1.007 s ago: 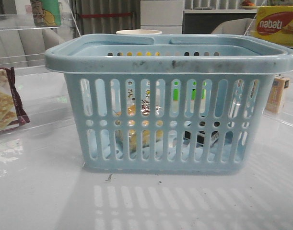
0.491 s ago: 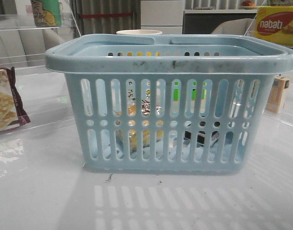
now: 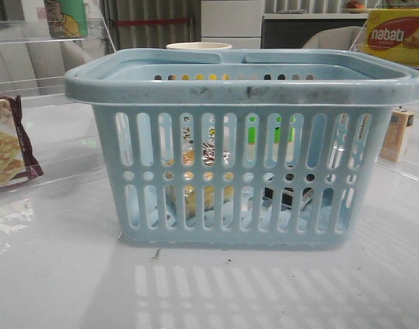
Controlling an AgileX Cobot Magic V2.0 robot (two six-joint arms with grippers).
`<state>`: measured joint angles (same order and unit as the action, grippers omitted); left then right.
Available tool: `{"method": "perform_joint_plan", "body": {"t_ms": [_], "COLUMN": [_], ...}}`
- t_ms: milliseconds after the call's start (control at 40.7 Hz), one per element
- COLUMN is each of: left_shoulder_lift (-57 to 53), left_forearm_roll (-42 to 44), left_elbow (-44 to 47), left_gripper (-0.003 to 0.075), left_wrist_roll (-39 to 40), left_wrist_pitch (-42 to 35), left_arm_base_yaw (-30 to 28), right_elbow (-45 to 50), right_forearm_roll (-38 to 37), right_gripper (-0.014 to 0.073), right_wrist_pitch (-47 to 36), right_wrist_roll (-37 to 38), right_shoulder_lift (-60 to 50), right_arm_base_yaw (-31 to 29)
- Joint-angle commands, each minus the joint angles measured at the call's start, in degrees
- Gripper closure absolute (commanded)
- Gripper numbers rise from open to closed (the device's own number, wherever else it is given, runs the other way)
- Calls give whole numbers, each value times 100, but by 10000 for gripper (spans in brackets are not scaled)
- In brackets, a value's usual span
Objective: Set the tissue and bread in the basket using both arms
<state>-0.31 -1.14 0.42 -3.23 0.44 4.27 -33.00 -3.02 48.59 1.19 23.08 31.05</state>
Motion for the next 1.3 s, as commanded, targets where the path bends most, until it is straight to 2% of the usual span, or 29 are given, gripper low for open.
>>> {"method": "perform_joint_plan", "body": {"t_ms": [0, 590, 663, 884, 1032, 1179, 1277], "left_shoulder_lift": [-109, -109, -109, -109, -109, -109, -98], "left_forearm_roll": [-53, -53, -53, -53, -53, -53, -53], "left_elbow": [-3, -3, -3, -3, -3, -3, -3], "left_gripper": [629, 629, 629, 629, 629, 629, 629], "left_wrist_roll": [61, 61, 61, 61, 61, 61, 61], "left_wrist_pitch": [-495, -495, -495, -495, -495, -495, -495], "left_arm_base_yaw": [-9, -9, -9, -9, -9, -9, -9], "right_elbow": [-151, -41, 269, 1834, 2899, 3492, 3468], "right_forearm_roll": [-99, -163, -213, -213, -45, 302, 233], "right_gripper": [541, 541, 541, 541, 541, 541, 541], "right_wrist_pitch": [-377, -543, -993, -3448, -4691, -5367, -5232], "right_wrist_roll": [-30, -30, -30, -30, 13, 83, 76], "right_shoulder_lift": [33, -82, -273, -1390, -2172, -2478, -2469], "right_arm_base_yaw": [-14, -125, -481, -1827, -2504, -2883, -2912]}}
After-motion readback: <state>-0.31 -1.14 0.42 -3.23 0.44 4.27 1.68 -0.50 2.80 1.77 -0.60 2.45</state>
